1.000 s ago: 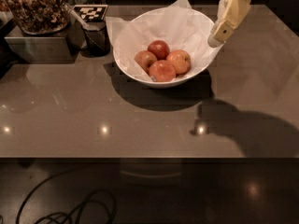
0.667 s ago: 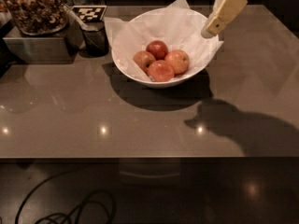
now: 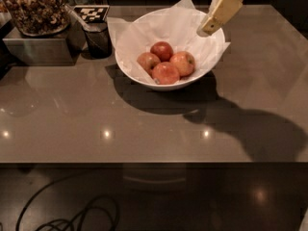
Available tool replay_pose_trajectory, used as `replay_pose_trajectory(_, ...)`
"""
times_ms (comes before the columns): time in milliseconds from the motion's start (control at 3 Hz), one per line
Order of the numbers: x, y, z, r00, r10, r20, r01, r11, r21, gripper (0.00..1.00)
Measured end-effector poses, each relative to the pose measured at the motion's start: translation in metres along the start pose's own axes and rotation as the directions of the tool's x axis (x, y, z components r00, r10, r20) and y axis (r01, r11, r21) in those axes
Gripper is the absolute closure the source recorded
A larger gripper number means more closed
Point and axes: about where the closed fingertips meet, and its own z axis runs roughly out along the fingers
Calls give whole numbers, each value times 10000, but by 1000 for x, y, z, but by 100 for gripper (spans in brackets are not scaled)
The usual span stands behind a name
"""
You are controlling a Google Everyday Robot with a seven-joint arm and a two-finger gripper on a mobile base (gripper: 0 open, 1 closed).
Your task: Pick apple from white bowl
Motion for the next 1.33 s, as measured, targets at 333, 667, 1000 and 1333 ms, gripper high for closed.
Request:
replay_pose_trajectory(333, -6, -13, 27, 9993, -246, 282, 254, 9993, -290, 26)
replay_pose_trajectory(667, -1, -22, 55, 9987, -171, 470, 207, 9969, -754, 24)
replay_pose_trajectory(1000, 13, -27, 78, 9986, 120, 512, -62, 9937, -1119, 20)
replay_pose_trajectory(1333, 33, -29, 99, 9981, 464, 404, -400, 9882, -1477, 19)
